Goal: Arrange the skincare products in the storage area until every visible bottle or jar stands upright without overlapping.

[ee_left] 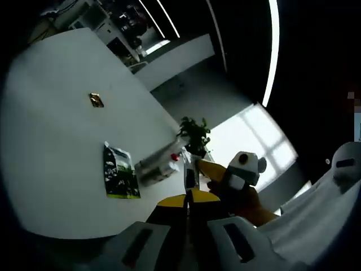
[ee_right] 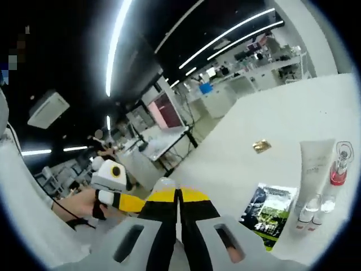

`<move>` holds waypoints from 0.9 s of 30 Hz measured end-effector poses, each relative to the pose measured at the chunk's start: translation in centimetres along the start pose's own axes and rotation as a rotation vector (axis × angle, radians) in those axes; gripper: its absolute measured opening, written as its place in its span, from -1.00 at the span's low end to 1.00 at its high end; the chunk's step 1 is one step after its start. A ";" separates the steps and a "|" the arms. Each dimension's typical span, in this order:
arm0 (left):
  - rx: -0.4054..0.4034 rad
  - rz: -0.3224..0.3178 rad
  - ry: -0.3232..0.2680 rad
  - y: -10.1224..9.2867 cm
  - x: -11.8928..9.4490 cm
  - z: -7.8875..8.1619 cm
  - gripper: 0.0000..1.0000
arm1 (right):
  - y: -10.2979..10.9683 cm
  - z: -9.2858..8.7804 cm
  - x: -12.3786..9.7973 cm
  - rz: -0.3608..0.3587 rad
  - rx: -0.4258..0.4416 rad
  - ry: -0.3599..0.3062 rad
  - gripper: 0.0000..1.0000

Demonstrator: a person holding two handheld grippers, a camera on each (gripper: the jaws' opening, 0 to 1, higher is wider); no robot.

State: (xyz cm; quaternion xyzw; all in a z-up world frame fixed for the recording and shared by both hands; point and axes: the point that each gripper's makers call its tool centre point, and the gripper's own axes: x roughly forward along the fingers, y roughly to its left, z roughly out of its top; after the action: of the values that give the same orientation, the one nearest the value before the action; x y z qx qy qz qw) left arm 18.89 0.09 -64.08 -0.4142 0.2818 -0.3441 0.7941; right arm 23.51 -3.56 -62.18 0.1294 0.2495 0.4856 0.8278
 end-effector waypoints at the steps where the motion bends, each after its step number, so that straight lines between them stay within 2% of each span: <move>1: -0.003 0.013 0.006 0.4 0.1 0.0 -0.97 | -0.2 -0.1 0.1 -0.009 -0.011 0.001 -0.98; 5: 0.016 0.085 0.045 2.0 0.4 -0.4 -0.97 | -0.8 -0.9 0.8 -0.053 -0.087 0.035 -0.98; 9: 0.038 0.144 0.080 3.5 0.6 -0.7 -0.97 | -2.0 -2.4 1.9 -0.105 -0.146 0.108 -0.98; 12: 0.034 0.177 0.095 4.7 0.9 -0.8 -0.97 | -2.5 -3.0 2.6 -0.115 -0.135 0.115 -0.98; 15: 0.025 0.202 0.111 5.8 1.1 -1.0 -0.98 | -3.7 -4.2 3.4 -0.143 -0.157 0.166 -0.98; 18: 0.039 0.247 0.142 7.3 1.3 -1.4 -0.98 | -4.7 -4.9 3.9 -0.155 -0.156 0.189 -0.98; 20: 0.026 0.277 0.158 8.5 1.5 -1.8 -0.98 | -5.4 -6.1 4.5 -0.171 -0.167 0.227 -0.98; 27: 0.002 0.333 0.192 11.5 1.8 -2.4 -0.98 | -7.3 -8.9 7.0 -0.179 -0.257 0.318 -0.98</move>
State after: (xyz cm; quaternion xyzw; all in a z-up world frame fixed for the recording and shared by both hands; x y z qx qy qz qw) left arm 21.81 2.41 -75.41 -0.3261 0.4204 -0.2460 0.8102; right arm 26.91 -1.35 -75.01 -0.0780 0.3232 0.4525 0.8275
